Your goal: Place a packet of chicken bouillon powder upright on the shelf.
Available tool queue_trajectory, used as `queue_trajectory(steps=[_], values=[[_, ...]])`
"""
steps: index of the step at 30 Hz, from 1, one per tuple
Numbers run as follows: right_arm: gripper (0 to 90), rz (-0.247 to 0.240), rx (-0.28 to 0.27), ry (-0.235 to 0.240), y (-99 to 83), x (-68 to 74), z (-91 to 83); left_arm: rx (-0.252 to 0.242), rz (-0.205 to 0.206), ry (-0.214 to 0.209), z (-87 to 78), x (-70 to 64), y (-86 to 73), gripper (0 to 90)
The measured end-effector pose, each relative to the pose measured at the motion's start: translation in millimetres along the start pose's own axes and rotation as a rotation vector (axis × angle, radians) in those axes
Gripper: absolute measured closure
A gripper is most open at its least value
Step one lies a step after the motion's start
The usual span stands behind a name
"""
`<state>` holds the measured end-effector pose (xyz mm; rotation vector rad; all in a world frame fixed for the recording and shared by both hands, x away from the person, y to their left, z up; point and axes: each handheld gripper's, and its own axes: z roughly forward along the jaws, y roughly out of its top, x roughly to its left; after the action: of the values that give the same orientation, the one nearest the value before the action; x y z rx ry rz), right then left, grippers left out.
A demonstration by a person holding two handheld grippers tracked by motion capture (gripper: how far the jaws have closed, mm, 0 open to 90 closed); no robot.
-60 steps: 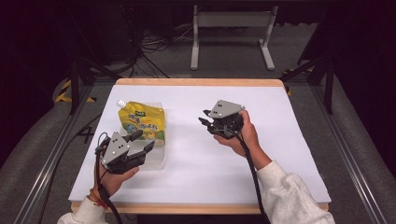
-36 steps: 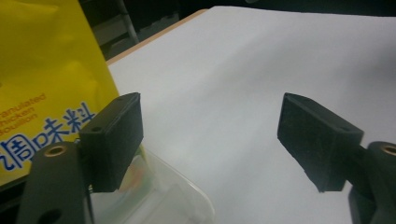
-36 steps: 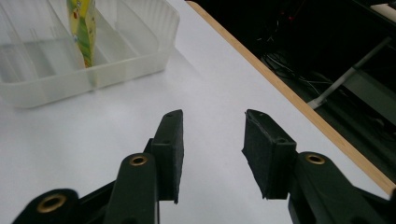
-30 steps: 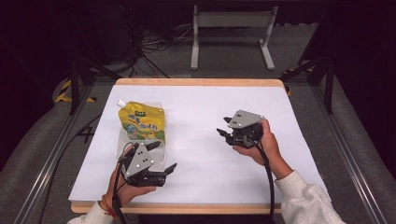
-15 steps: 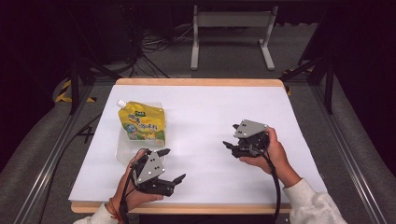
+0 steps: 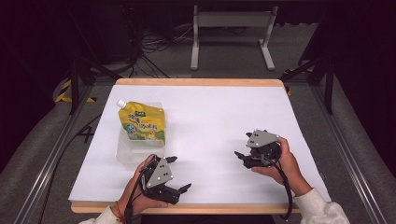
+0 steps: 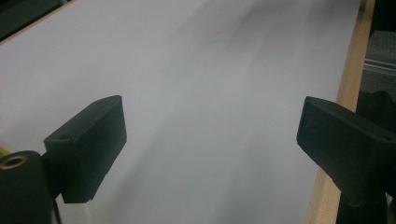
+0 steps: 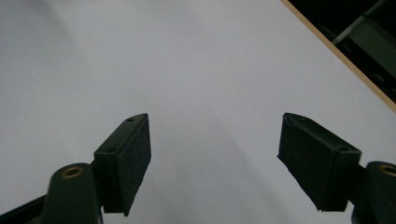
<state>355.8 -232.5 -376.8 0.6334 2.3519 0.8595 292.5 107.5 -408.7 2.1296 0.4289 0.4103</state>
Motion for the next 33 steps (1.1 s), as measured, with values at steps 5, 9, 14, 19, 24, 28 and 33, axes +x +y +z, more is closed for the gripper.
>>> queue_trajectory(steps=[5,9,14,19,24,28,33], values=[[23.1,0.011,0.0,0.006,-17.2,0.1,-4.7,0.033,0.0,-0.014,8.3,-2.1,-3.5,8.3],[21.8,0.026,-0.001,0.007,-31.7,1.7,-9.8,0.056,0.009,-0.018,13.2,-2.6,-6.0,8.0],[20.2,0.056,0.003,-0.006,-52.5,3.5,-16.6,0.081,0.021,-0.022,16.9,-4.6,-9.0,8.0],[18.7,0.076,0.022,-0.023,-71.9,7.0,-20.2,0.097,0.027,-0.045,19.8,-7.3,-10.2,8.0],[17.0,0.136,0.024,-0.042,-101.0,11.0,-33.0,0.134,0.036,-0.056,23.5,-9.4,-15.8,8.1],[16.7,0.193,0.022,-0.066,-121.1,13.2,-42.0,0.138,0.039,-0.06,24.1,-8.1,-18.3,8.1],[16.4,0.242,0.004,-0.113,-136.6,16.0,-53.8,0.123,0.036,-0.068,25.8,-7.0,-17.2,8.2]])
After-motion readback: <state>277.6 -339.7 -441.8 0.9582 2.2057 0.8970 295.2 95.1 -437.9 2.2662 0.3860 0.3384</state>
